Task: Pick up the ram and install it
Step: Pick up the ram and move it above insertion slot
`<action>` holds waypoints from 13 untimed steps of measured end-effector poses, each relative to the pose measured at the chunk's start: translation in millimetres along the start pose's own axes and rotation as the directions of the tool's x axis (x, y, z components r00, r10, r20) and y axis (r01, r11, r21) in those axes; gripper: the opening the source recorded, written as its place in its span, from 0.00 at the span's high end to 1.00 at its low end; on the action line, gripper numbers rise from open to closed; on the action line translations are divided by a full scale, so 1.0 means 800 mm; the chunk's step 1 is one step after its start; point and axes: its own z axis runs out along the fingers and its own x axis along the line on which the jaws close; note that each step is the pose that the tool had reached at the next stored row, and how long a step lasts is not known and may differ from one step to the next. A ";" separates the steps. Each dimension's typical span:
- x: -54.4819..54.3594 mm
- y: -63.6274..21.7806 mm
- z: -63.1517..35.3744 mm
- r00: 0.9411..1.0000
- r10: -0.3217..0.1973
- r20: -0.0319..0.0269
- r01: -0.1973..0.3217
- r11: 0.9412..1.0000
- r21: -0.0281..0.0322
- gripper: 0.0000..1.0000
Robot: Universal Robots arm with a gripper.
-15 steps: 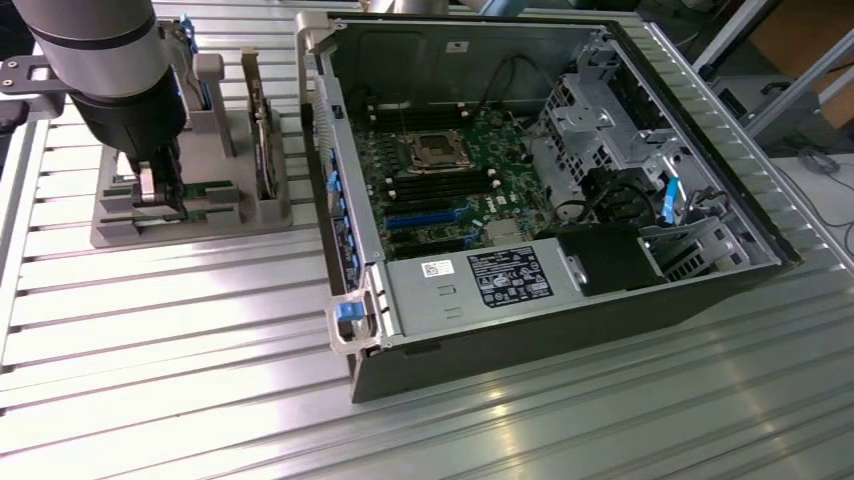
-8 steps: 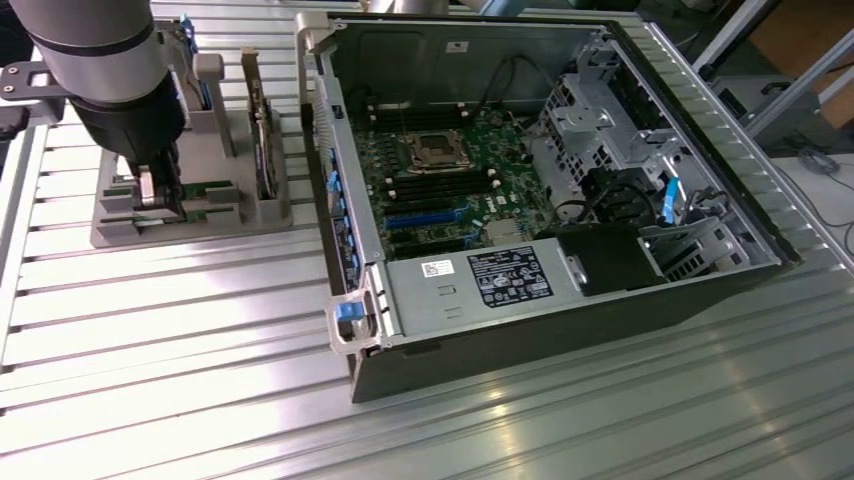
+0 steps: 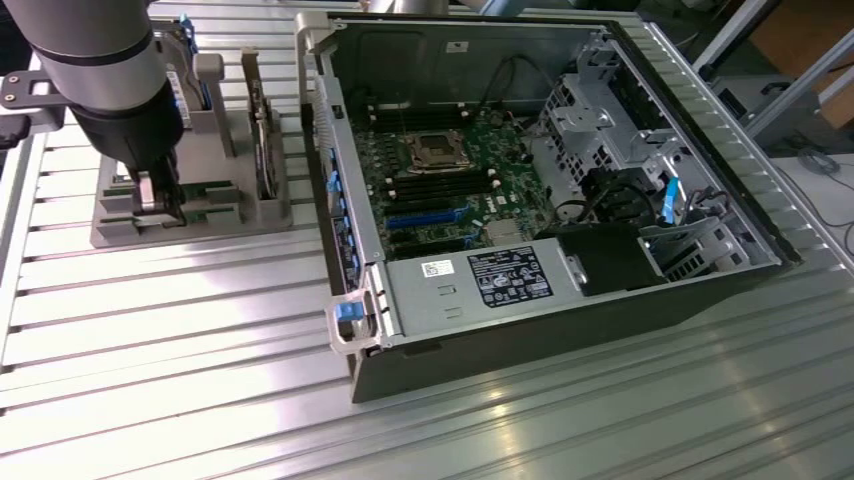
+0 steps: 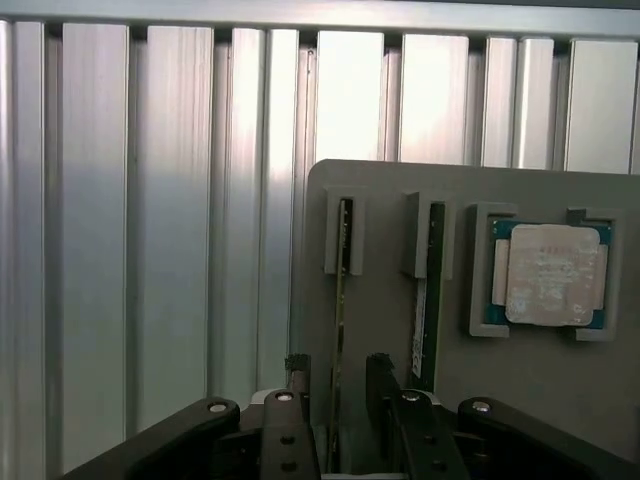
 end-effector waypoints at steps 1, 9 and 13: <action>0.000 0.000 0.001 1.000 -0.001 0.000 0.001 1.000 0.000 0.64; 0.000 0.000 0.001 1.000 -0.001 0.000 0.001 1.000 0.000 0.88; 0.000 0.000 0.001 1.000 -0.001 0.000 0.001 1.000 0.000 0.88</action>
